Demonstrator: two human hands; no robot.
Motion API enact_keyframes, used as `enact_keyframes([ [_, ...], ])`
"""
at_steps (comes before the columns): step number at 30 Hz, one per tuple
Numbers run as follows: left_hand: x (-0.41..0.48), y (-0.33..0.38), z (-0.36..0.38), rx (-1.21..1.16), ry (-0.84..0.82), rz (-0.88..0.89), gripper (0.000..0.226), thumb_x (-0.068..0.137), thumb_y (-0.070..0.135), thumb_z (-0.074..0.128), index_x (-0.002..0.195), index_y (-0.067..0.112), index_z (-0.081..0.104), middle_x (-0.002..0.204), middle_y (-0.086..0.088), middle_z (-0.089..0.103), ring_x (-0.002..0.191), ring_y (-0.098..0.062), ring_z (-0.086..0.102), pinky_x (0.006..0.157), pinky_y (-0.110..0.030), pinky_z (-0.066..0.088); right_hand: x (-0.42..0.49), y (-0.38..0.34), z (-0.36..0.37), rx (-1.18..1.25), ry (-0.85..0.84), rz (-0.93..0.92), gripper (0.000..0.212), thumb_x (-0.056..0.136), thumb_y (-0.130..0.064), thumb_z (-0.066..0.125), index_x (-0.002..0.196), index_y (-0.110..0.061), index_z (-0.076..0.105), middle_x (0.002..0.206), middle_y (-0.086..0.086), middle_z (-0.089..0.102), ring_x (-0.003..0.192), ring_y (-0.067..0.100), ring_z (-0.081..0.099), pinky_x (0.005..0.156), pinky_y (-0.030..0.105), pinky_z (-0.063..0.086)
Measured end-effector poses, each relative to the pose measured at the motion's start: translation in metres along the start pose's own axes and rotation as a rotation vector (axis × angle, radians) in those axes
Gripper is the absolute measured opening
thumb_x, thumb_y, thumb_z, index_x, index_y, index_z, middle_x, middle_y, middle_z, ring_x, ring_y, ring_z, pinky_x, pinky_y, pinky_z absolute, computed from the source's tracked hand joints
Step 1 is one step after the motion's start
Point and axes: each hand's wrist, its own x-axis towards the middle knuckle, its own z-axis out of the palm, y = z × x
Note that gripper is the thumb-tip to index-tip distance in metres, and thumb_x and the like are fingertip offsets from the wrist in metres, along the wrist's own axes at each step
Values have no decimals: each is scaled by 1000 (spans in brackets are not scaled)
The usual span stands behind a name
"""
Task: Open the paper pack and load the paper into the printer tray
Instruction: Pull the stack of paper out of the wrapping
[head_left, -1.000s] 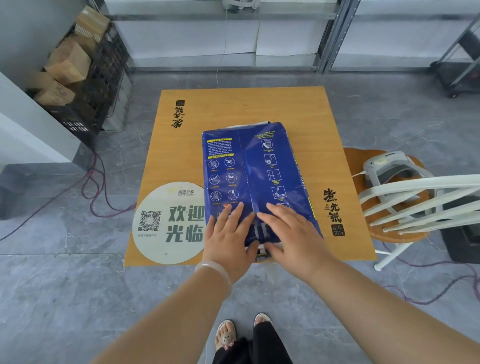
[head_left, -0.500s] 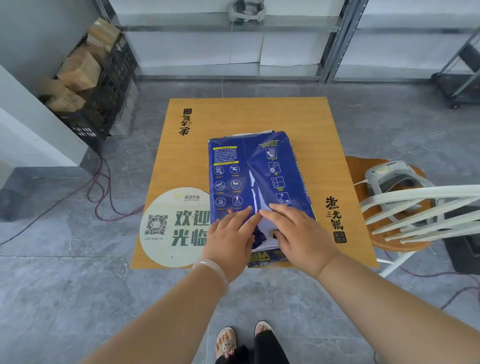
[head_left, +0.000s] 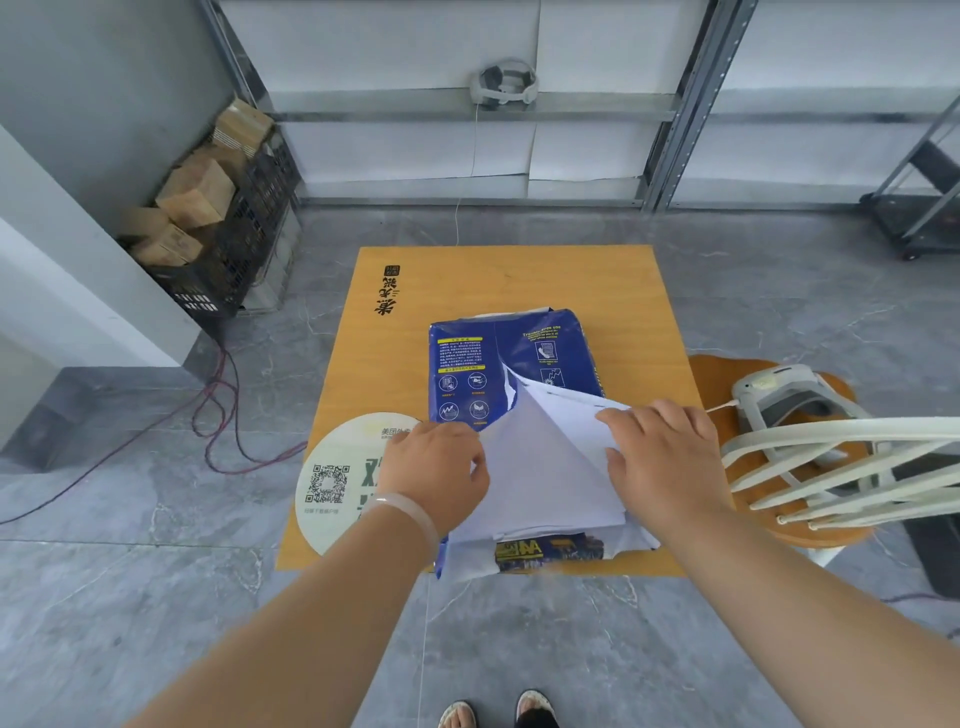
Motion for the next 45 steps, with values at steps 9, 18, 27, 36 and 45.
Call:
enact_keyframes([
  [9, 3, -22, 1, 526, -174, 86, 47, 89, 17, 40, 135, 22, 47, 147, 3, 39, 141, -25, 22, 117, -53, 3, 4, 13, -3, -162, -343, -17, 56, 89, -16, 41, 143, -28, 36, 153, 1, 29, 144, 27, 9, 115, 47, 5],
  [18, -15, -4, 41, 322, -128, 81, 81, 84, 7, 42, 151, 19, 0, 154, -8, 14, 131, -30, 31, 105, -38, 30, 13, 5, 1, -241, -379, -125, 44, 83, -17, 49, 127, -21, 51, 132, 1, 43, 132, 28, 25, 112, 44, 7],
  [27, -7, -10, 69, 198, 13, 238, 55, 69, 18, 50, 122, 19, 65, 130, 2, 63, 118, -23, 60, 96, -38, 50, 12, 7, 22, -284, -397, -139, 68, 90, -12, 26, 154, -19, 4, 159, 12, 23, 148, 32, -14, 112, 53, -22],
  [36, 5, -7, 84, 155, -8, 130, 56, 85, 41, 37, 131, 17, 56, 143, 0, 51, 136, -24, 40, 107, -44, 21, -6, -5, 61, 101, -256, -296, 62, 85, -18, 36, 146, -14, 37, 158, 5, 27, 145, 23, 19, 115, 41, 8],
  [45, -3, -37, 100, -16, -6, 51, 65, 93, 57, 7, 150, 27, 17, 157, 9, 16, 144, -12, 9, 113, -35, 10, -12, 15, 79, 394, -486, 42, 66, 98, -51, 18, 149, -35, -21, 158, -17, -23, 146, 3, -16, 115, 25, -7],
])
